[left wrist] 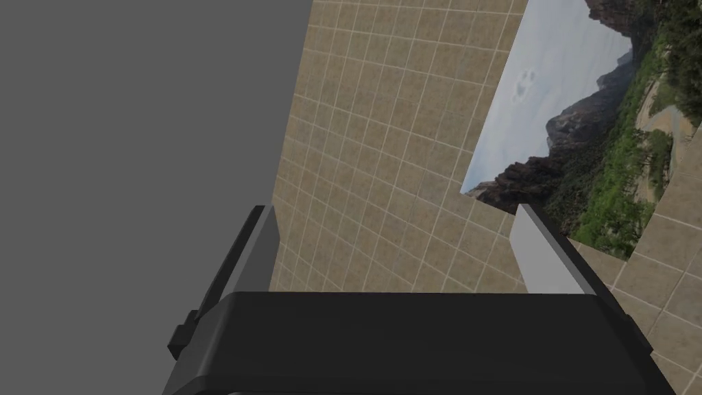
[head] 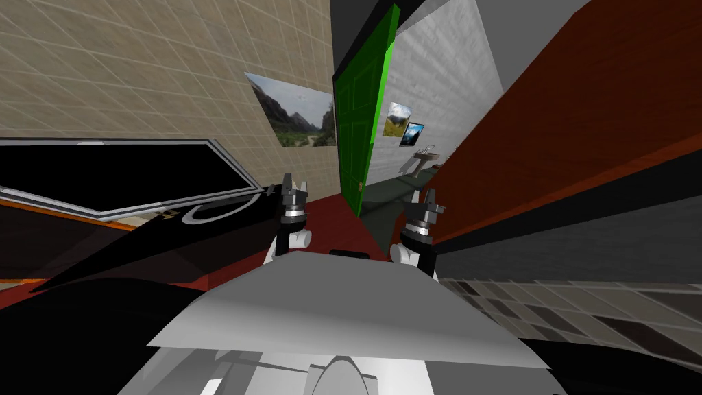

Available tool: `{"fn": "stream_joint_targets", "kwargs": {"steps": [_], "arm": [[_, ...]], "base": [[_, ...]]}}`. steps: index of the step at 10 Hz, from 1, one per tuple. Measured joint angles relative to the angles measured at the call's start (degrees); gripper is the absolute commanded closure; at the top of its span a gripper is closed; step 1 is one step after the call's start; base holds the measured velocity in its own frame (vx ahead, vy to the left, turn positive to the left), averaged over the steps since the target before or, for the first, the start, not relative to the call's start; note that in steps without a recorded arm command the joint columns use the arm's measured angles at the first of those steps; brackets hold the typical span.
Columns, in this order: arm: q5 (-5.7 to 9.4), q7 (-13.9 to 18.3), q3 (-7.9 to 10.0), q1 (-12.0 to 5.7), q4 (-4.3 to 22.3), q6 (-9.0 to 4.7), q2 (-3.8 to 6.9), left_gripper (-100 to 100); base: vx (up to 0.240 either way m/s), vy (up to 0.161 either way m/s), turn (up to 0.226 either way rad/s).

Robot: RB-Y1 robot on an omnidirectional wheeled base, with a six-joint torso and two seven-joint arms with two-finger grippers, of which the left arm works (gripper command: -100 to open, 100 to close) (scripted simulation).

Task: Push the door open

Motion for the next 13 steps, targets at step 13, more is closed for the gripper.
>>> {"fn": "stream_joint_targets", "kwargs": {"steps": [13], "arm": [[2.15,0.21,-6.54,-5.81,17.09,-3.47,3.19,-100]], "base": [[0.097,0.043,-0.085]]}}
